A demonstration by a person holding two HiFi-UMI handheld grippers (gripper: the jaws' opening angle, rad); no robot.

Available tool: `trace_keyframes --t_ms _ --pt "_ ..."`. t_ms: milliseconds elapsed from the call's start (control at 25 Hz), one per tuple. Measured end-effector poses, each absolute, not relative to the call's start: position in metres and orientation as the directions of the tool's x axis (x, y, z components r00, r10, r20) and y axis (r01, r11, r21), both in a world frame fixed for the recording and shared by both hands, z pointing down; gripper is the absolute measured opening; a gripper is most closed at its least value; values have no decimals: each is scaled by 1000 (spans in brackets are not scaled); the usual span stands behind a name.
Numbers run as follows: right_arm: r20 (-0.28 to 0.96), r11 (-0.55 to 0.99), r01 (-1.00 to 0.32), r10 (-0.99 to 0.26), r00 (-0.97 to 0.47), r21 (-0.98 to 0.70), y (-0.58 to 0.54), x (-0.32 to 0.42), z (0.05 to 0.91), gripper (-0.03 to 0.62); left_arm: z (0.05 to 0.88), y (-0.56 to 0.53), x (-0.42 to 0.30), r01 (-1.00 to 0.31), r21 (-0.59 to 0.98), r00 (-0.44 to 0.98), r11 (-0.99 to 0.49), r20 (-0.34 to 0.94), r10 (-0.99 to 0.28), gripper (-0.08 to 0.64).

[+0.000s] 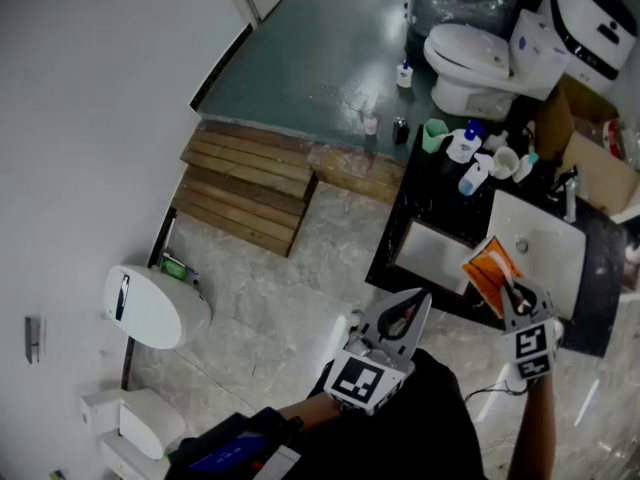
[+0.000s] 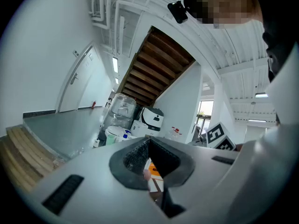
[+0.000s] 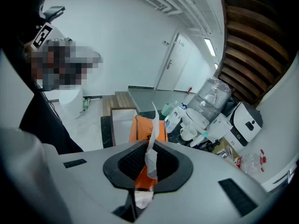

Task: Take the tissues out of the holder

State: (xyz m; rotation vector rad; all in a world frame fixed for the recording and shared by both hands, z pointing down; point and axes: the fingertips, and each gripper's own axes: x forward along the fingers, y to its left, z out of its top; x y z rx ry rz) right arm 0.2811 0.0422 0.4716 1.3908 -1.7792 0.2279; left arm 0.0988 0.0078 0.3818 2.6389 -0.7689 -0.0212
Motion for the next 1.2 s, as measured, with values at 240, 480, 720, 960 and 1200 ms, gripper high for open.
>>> trace_keyframes --t_ms 240,480,720,960,1200 --pt "705 369 -869 -709 -34 329 48 287 474 35 380 9 104 -518 357 848 -777 93 -522 -3" --pt "703 365 -871 -711 -32 330 53 297 474 35 378 10 108 -531 359 839 -768 91 -537 -3" --pt "697 369 -868 -716 -38 332 57 304 472 35 376 14 116 -533 353 836 -769 81 -542 -3" --pt "698 370 -869 -715 -40 329 61 313 473 35 375 17 123 -531 355 836 -770 73 -543 -3" --pt "701 369 -870 -712 -39 326 65 321 475 35 374 16 128 -539 342 833 -770 79 -548 -3"
